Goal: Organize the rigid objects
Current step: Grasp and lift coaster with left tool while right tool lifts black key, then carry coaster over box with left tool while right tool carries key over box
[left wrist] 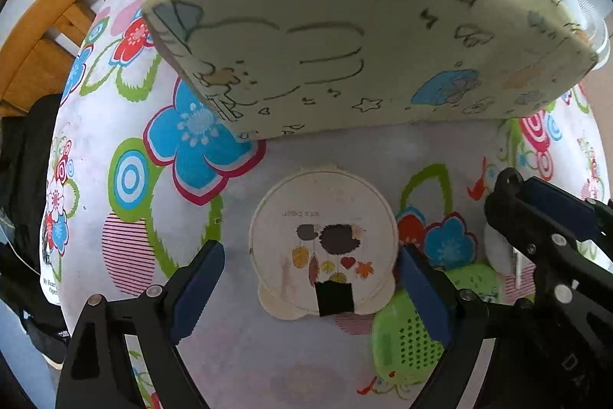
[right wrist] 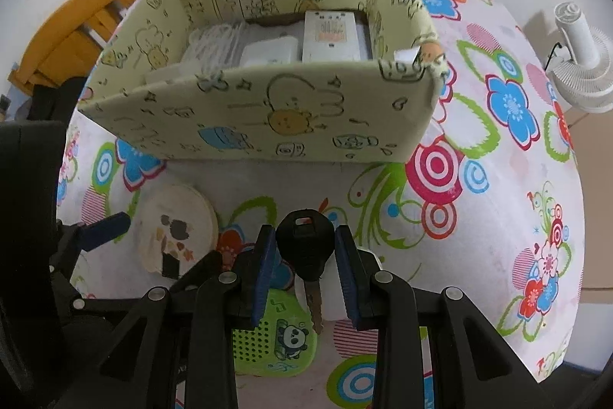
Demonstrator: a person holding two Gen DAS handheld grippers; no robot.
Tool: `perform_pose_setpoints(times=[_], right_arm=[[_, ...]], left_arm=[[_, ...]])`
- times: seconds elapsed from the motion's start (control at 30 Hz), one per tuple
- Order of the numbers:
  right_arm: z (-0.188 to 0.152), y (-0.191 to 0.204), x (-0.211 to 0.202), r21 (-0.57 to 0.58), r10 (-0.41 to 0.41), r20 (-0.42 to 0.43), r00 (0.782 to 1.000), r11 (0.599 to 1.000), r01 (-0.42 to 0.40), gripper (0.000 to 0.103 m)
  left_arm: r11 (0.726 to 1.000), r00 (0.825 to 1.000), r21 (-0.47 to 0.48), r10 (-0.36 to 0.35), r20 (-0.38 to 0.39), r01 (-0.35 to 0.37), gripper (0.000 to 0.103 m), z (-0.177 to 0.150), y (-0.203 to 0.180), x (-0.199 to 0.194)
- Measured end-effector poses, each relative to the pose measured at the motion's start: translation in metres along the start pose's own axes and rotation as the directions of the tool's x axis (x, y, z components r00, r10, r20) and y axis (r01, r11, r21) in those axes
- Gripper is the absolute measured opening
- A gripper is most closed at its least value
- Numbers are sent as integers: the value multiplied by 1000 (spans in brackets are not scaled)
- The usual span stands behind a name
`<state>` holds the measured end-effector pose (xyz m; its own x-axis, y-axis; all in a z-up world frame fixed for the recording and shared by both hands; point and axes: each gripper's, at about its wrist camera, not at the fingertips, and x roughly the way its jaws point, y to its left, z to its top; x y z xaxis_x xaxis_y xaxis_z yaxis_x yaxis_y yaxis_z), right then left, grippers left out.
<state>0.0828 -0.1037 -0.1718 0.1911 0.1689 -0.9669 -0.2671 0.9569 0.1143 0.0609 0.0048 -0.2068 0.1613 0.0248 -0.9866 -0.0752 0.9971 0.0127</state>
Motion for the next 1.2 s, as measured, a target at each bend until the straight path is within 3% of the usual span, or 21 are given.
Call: perform_pose_setpoints(times=[0.13, 0.27, 0.6, 1.2], right_arm=[[0, -2, 4, 0, 6, -4, 1000, 1000, -6, 34], [3, -2, 8, -2, 3, -7, 1000, 1000, -3, 35], [5, -1, -3, 15, 4, 12, 1000, 1000, -4, 35], [10, 8, -83, 31, 9, 129, 992, 999, -13, 35]], left_arm=[[1000, 1000, -5, -17, 19, 17, 94, 1, 1, 1], [999, 999, 36, -33, 34, 32, 76, 4, -10, -5], [997, 998, 67, -43, 54, 40, 76, 6, -17, -24], [994, 983, 105, -32, 183, 13, 76, -1, -12, -111]])
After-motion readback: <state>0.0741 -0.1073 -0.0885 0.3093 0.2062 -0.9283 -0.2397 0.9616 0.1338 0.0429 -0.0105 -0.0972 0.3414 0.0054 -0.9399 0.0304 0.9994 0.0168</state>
